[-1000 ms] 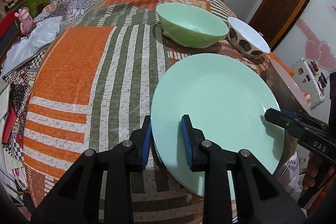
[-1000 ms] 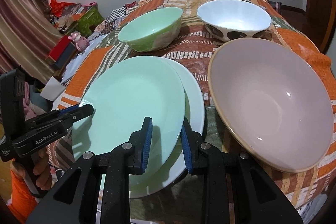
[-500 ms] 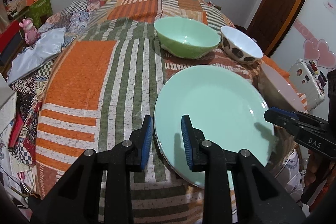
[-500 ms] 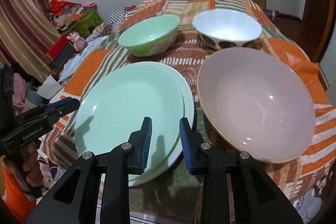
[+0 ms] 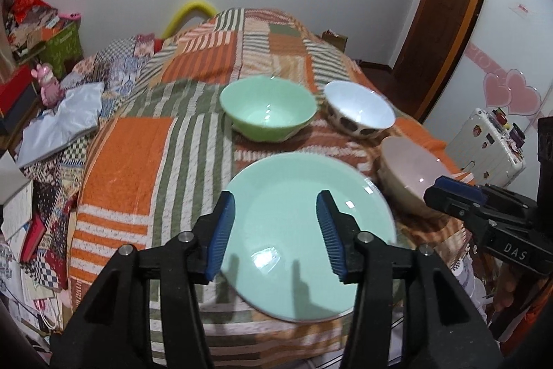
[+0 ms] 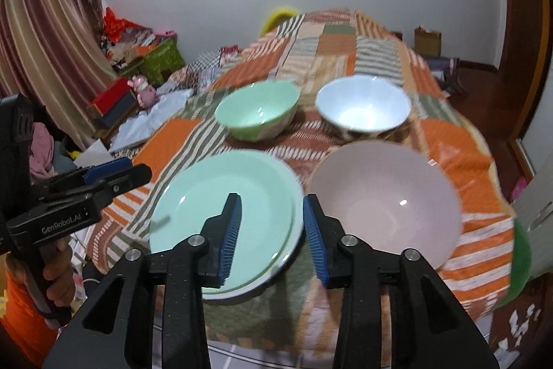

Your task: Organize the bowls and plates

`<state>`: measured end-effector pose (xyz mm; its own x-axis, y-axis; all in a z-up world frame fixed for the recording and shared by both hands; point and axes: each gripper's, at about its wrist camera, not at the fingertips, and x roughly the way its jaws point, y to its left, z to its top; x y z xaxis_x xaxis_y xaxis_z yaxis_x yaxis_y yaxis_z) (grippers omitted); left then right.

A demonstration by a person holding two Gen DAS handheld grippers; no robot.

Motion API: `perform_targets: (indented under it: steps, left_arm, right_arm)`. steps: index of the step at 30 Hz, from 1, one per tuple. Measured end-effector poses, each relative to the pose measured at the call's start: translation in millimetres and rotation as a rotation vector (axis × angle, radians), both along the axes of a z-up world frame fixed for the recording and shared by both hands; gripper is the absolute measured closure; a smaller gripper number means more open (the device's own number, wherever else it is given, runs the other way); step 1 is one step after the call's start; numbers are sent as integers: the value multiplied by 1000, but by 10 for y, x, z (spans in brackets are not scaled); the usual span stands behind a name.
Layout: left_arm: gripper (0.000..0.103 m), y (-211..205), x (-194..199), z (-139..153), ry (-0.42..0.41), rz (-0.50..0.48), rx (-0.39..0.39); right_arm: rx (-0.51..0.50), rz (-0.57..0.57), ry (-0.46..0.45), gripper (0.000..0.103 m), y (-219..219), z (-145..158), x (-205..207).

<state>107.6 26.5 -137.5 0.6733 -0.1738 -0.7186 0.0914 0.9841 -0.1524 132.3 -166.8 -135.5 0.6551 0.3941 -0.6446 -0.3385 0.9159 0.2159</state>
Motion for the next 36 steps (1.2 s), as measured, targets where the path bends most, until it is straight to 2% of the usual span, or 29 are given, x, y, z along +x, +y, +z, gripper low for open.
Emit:
perform_targets:
  steps: [2,8,11,22,34,36]
  left_arm:
    - [46,-80,6,60,-11,-9,-4]
    - [33,-405,109,178,-32,-50,15]
    - [31,-555,195,174,-22,-76,21]
    - [30,-1077,574,-126,74,-155,53]
    - [31,-1460,921,-501,164,-225,59]
    - [35,-1499,959,-546,173,-236,53]
  right_arm:
    - [-1,-16,-23,55,-88,50,-3]
    - [-4,-85,-69,50,-448,151,36]
    - [-12,-118,-69,50,-619,140,83]
    - [-17,-186,31,50,-1081,-206,297]
    - [7,-174,109,50,-1215,-520,444]
    - [17,-167,118,51,-1219,-555,449]
